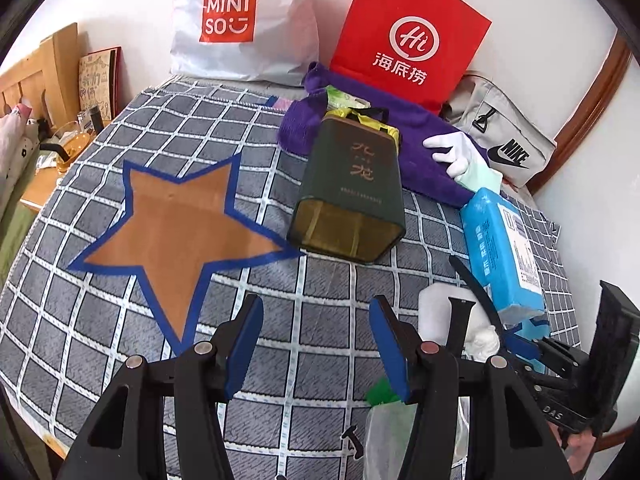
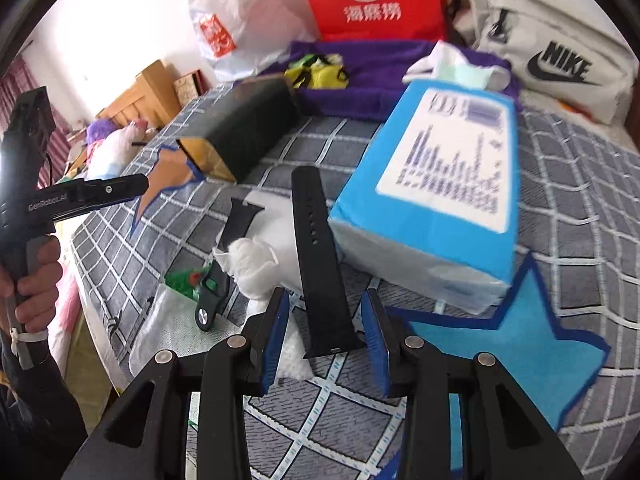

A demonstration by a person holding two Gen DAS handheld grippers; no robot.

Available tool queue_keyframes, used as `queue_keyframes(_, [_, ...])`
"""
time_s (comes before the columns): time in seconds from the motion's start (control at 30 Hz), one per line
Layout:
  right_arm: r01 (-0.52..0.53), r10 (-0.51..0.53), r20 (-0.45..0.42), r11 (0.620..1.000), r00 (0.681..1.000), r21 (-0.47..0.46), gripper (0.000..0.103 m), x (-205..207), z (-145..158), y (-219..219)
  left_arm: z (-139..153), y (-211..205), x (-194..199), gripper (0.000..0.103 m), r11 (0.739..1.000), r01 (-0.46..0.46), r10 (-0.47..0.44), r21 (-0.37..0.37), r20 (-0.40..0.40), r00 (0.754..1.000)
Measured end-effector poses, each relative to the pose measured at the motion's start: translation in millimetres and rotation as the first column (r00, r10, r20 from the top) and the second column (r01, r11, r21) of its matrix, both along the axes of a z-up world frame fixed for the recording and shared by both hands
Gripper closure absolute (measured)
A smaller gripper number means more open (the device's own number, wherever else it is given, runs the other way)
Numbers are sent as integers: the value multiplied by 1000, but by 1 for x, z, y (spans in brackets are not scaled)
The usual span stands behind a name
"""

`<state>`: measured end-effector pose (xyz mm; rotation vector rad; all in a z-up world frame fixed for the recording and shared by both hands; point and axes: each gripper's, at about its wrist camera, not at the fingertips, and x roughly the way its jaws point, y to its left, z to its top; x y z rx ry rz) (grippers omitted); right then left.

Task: Organize soft objects
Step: 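Grasp the black watch strap with the right tool while the left tool reaches toward the clear plastic bag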

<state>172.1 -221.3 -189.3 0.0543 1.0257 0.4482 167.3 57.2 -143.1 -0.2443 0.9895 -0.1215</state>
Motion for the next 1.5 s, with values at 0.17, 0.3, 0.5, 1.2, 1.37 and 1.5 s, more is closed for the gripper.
queue_keyframes(0.17, [-20,21,48,1000,999,-16,81,-9,5,3,-5,-3,-3,50,1000,4,-4,0,-14,1000])
queue_keyframes(0.3, [8,-8,94,1000,996,-2,81,-25,20,-5,-4,-5,-7,50,1000,3,-3,3,-17,1000])
queue_keyframes(0.5, [65,-67,147,998,987,19,81,-63,38,-21,-7,-10,-21,50,999,14,-14,29,-29,999])
queue_keyframes(1.2, [259,-245,135,961,960,-97,58,-104,-17,-56,-44,-64,-75,23,982,186,-180,31,-126,975])
queue_keyframes(1.37, [279,-259,180,955,949,-101,57,-84,-20,-51,-47,-81,-79,18,970,208,-196,124,-102,975])
queue_keyframes(1.5, [292,-249,241,942,938,-164,73,-79,-22,-47,-50,-97,-83,19,949,209,-198,236,-70,978])
